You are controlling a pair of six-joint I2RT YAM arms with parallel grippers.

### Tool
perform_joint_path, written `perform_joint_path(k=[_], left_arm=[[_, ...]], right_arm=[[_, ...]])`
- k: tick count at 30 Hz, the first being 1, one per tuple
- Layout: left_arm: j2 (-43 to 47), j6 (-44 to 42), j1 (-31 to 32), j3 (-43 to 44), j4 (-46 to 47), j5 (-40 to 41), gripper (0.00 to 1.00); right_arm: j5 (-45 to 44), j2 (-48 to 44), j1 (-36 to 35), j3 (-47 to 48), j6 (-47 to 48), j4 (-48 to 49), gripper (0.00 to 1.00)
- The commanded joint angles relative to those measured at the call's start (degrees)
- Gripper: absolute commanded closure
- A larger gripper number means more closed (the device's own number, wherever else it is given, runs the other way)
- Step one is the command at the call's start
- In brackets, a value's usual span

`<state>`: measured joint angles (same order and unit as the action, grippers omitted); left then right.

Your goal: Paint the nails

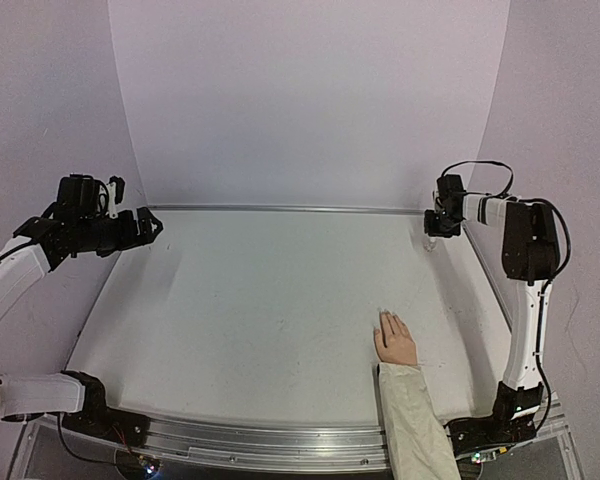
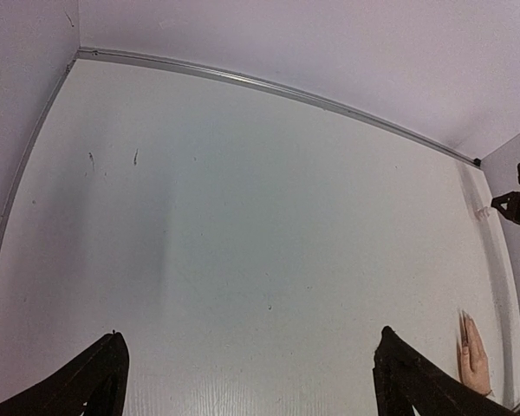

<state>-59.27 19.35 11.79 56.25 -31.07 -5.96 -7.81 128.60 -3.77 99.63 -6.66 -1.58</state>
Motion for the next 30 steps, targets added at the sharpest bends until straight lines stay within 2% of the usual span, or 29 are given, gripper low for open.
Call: perform_joint_path(k=[1,5,9,13,17,21,25,30], left_arm=[[0.15,-0.37,-0.28,3.17,-0.2,-0.71,0.01],[0.26,-0.37,-0.3,3.17,-0.36,-0.89,0.0],[0.58,-0.61,-0.28,3.24,-0.71,-0.81,0.0],[0.85,-0.57,-0.28,3.13,-0.75,-0.71,0.0],[-0.04,-0.18,-0.28,3.22,-0.75,-1.36,0.0],[-1.97,0.59,-0.3,3.54,-0.67,-4.1,0.01],[-5.19,2.31,-0.28,3.26,0.65,-8.78,0.0],[-10.16,5.05,2.83,-0.09,9.49,-15.49,0.01]], right_arm=[[-0.63,1.9,0.0,0.69,-0.11,-1.51,0.76],[-0.63,2.08,0.0,0.57,-0.11,-1.67,0.75],[-0.8,1.7,0.06,0.72,-0.03,-1.62,0.82],[-0.49,0.45,0.03,0.55,-0.18,-1.84,0.94],[1.05,-2.5,-0.19,-1.25,-0.2,-1.93,0.98],[5.96,-8.57,-1.21,-5.98,0.54,-1.74,1.0],[15.07,-15.54,-3.86,-13.64,1.75,1.75,1.0],[26.38,-23.47,-7.92,-22.03,0.76,5.55,1.0]])
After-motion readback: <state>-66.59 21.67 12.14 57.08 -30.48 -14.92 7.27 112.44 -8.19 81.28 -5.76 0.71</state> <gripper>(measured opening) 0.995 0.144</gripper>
